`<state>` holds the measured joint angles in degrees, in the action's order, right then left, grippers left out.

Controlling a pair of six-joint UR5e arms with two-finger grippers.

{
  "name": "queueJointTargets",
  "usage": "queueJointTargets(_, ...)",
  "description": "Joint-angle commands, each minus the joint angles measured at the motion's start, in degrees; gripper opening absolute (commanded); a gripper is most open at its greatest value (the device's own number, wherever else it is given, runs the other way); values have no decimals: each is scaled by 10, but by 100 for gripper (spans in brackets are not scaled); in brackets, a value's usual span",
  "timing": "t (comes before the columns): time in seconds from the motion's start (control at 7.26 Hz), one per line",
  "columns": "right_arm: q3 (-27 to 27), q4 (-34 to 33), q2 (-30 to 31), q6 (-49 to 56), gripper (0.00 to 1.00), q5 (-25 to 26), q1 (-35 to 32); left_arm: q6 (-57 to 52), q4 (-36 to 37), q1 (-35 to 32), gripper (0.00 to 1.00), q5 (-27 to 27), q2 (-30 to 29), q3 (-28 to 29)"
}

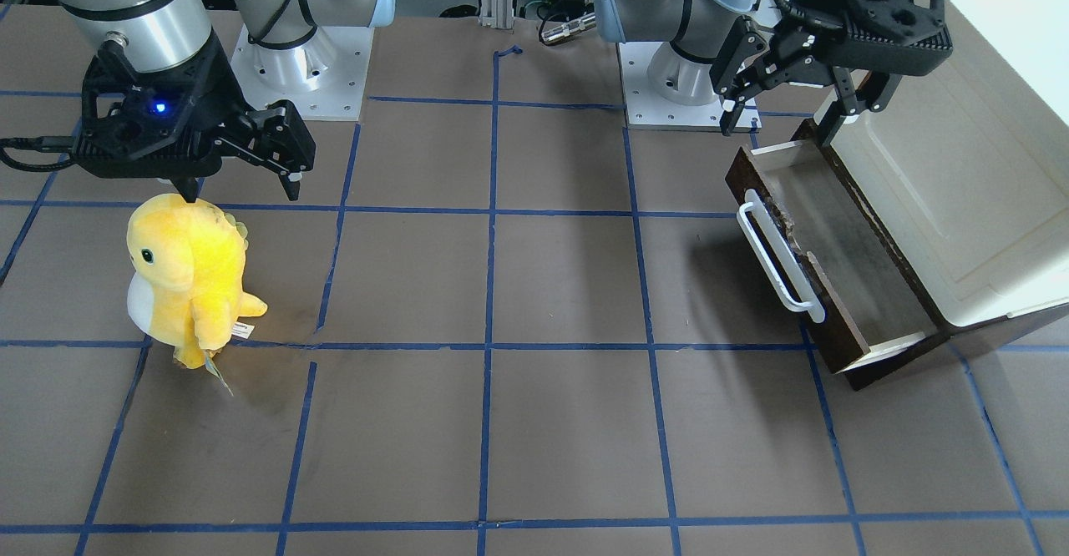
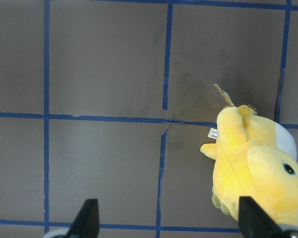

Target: Pull drawer sideways

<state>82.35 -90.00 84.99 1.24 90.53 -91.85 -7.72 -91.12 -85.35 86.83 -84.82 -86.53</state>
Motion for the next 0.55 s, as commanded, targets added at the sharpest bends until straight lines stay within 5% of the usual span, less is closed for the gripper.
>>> queueJointTargets(0.0, 0, 0, 0, 0, 100, 0, 0, 8, -36, 4, 100, 1, 13, -2)
queueJointTargets(0.41, 0, 0, 0, 0, 100, 0, 0, 28, -36, 2, 100, 39, 20, -8)
